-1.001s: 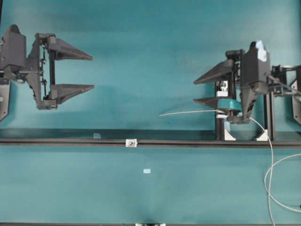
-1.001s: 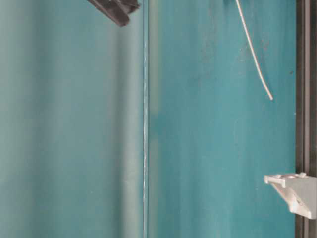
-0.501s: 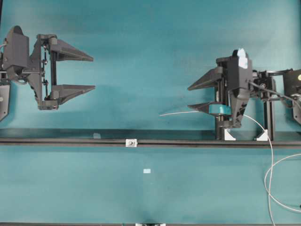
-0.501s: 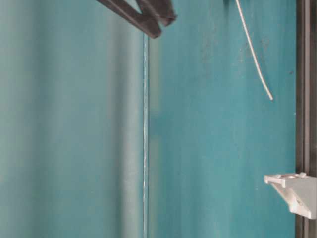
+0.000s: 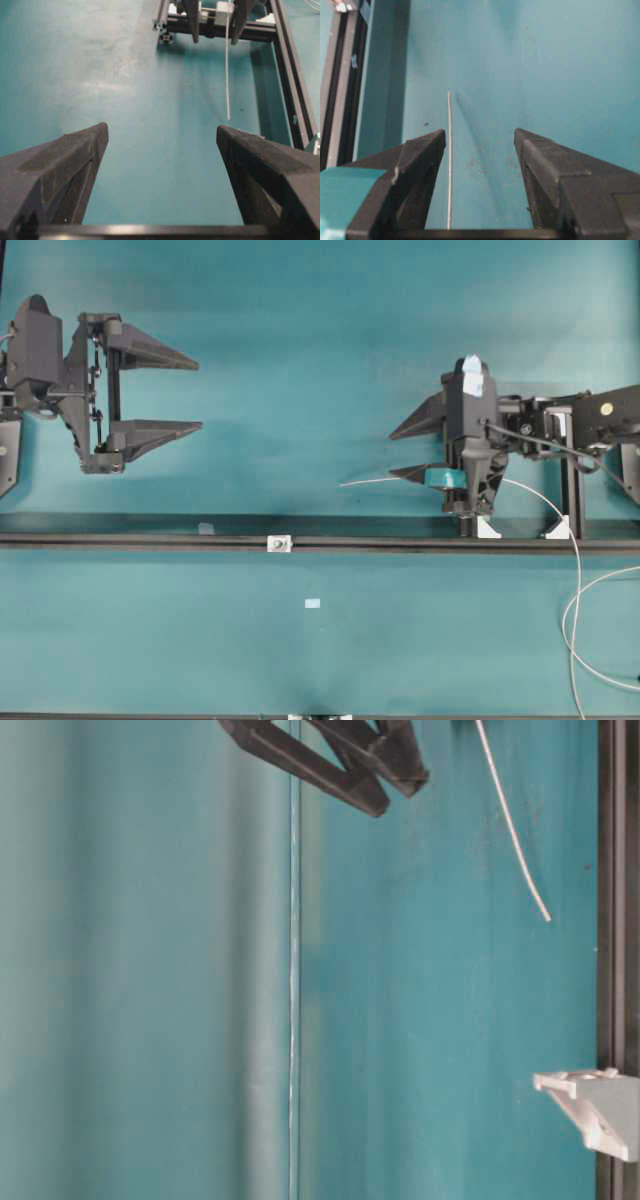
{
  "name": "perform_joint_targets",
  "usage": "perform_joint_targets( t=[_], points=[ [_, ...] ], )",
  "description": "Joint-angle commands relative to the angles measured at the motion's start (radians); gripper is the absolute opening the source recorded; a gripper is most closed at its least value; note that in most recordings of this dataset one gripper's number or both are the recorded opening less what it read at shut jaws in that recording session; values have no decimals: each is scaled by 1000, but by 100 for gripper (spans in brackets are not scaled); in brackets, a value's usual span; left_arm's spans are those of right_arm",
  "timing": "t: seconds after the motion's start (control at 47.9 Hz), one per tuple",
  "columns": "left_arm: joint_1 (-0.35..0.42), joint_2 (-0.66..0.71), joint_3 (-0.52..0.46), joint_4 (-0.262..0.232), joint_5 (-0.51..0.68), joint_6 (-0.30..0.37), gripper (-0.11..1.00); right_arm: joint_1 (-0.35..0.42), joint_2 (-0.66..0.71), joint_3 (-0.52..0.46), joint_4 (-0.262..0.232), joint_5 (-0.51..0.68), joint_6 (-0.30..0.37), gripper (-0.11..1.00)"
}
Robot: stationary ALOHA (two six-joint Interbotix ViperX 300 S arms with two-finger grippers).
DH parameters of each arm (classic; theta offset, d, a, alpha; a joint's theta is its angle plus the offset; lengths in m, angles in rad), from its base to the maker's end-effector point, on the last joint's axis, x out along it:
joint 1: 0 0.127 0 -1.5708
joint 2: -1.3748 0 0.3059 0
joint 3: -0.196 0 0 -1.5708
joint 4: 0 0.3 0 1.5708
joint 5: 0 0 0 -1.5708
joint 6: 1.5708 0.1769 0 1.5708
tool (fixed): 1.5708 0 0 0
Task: Insert the wire into the hole on the left side and pull it with the left arm.
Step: 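Close the right gripper on the white wire's free end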
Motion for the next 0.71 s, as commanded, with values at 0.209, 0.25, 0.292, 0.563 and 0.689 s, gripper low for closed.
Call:
perform_joint_targets(
  t=[0.209,0.25,0.292,0.563,0.689],
  points=[
    [12,-3,-9,-2,-9,2,77,15,44,-29,2,-46,3,66],
    [12,-5,-9,-2,-9,2,77,17,51,-32,2,-49,3,66],
    [12,-5,-8,-2,-9,2,77,18,58,-34,2,-54,3,66],
    [12,-5,-8,-2,-9,2,77,28,107,-40,2,-121,9,66],
    [12,-5,-8,-2,-9,2,77,28,123,-41,2,-126,21,66]
  ],
)
